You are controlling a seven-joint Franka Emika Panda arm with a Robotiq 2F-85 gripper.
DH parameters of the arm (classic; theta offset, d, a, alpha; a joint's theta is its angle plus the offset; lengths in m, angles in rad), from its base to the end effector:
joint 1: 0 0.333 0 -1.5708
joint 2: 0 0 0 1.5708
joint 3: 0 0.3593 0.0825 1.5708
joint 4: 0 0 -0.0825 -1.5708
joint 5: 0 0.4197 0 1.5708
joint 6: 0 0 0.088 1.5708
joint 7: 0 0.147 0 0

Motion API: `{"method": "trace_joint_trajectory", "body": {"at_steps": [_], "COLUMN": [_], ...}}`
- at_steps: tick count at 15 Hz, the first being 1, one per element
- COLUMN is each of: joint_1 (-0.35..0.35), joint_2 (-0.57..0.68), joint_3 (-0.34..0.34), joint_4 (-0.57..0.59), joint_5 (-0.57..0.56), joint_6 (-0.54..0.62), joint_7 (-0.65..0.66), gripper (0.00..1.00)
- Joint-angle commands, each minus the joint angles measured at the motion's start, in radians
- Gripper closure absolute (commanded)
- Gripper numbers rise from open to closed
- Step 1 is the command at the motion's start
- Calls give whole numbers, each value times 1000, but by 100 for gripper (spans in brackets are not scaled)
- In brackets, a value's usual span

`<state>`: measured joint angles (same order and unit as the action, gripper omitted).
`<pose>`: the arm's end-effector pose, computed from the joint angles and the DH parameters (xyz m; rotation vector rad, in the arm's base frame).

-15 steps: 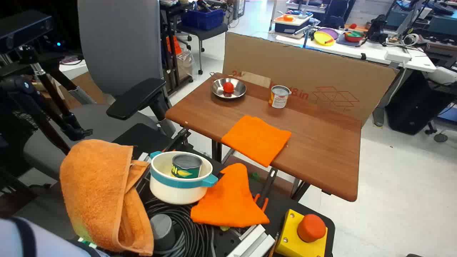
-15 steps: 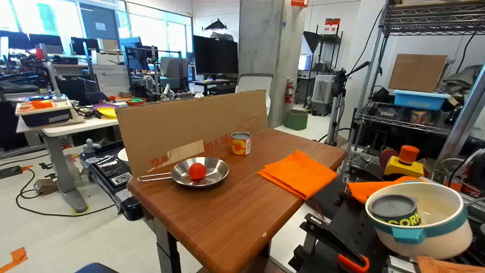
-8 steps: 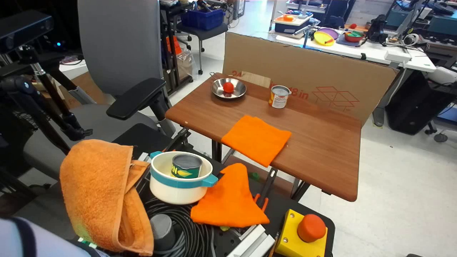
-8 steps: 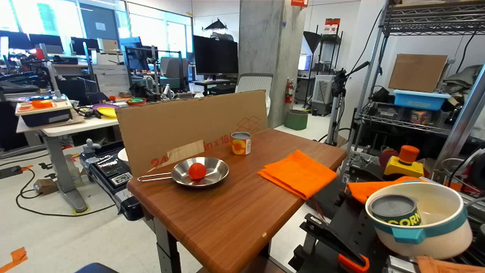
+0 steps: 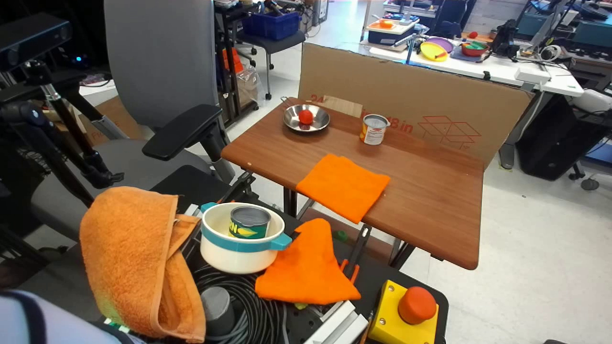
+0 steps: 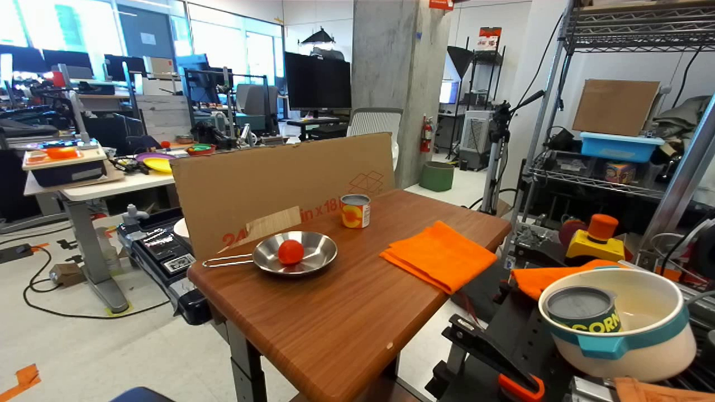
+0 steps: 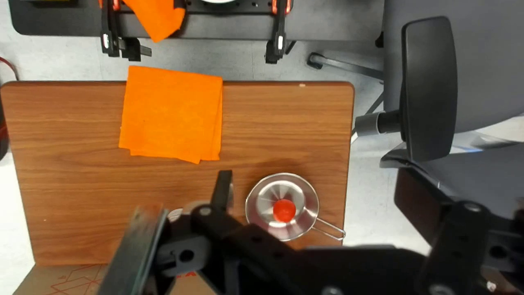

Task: Move the container on the table to the right

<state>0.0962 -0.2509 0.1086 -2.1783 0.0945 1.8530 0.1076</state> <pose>0.4771 0.1127 0.4786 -3.0869 -0.0973 0.1300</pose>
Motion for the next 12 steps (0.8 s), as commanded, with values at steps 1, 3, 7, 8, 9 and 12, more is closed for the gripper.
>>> {"method": "trace_joint_trajectory", "body": {"at_steps": [1, 3, 7, 8, 9, 12], "joint_1": [-27, -34, -40, -38, -35, -33], "joint_2": [183, 304, 554, 608, 666, 814], "joint_3": [-24, -35, -43, -44, -44, -46], "joint_4": [99, 174, 362, 410, 461, 597], "joint_5": [23, 38, 34, 27, 17, 9], "joint_6": [125, 168, 194, 193, 186, 163], "joint_7": [17, 8, 3, 4, 2, -7], "gripper": [0, 0, 0, 0, 0, 0]}}
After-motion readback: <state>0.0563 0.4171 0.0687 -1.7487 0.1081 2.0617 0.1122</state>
